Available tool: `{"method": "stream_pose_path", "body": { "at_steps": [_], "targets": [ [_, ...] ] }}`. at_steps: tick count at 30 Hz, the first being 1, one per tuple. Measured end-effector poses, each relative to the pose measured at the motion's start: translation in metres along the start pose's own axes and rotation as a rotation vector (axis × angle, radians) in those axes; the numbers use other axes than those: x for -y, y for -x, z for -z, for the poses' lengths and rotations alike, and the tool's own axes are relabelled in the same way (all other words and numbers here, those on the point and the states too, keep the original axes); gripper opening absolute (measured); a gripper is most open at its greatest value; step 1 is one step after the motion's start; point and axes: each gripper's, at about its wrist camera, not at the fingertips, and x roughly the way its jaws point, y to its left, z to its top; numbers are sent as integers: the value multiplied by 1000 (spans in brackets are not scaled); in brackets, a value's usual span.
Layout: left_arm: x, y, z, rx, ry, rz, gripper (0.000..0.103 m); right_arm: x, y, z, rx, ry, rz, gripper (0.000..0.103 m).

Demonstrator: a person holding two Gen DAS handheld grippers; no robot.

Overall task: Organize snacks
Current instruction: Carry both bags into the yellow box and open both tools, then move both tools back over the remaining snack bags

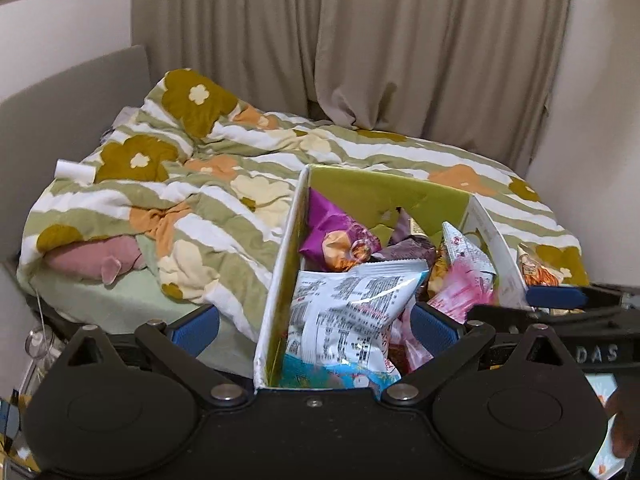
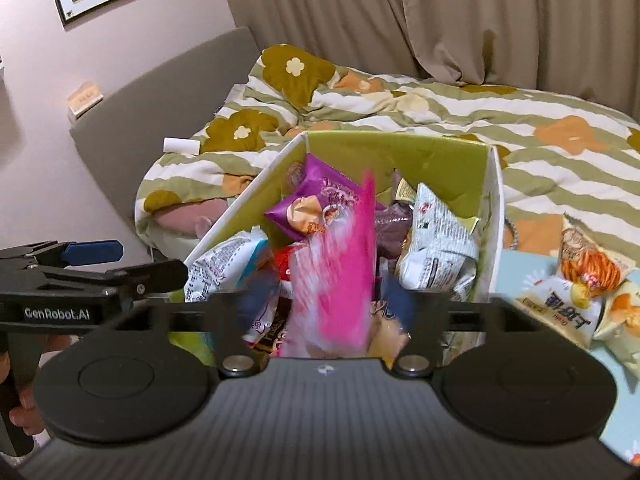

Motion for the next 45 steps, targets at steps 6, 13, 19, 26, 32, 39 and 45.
{"method": "stream_pose_path", "body": {
  "at_steps": [6,13,19,26,32,39,45],
  "targets": [
    [2,2,5,-5,9,-2,103,10,5,11,20,-1,39,103],
    [5,9,4,20,-12,6,103,8,14,17,78,12,62,103],
    [6,20,1,23,-20,19,103,3,29,19,103,10,74,103],
    [9,35,-4,49,-32,62,103,-8,56,20,128,31,165,103],
    [32,41,-8,75,-61,108,103,3,85,24,159,-6,203,103],
    [76,53,0,118,-74,175,103,43,124,35,197,-82,257,103],
    [140,45,10,91,-129,203,103,95,149,47,206,-80,341,103]
  ]
}}
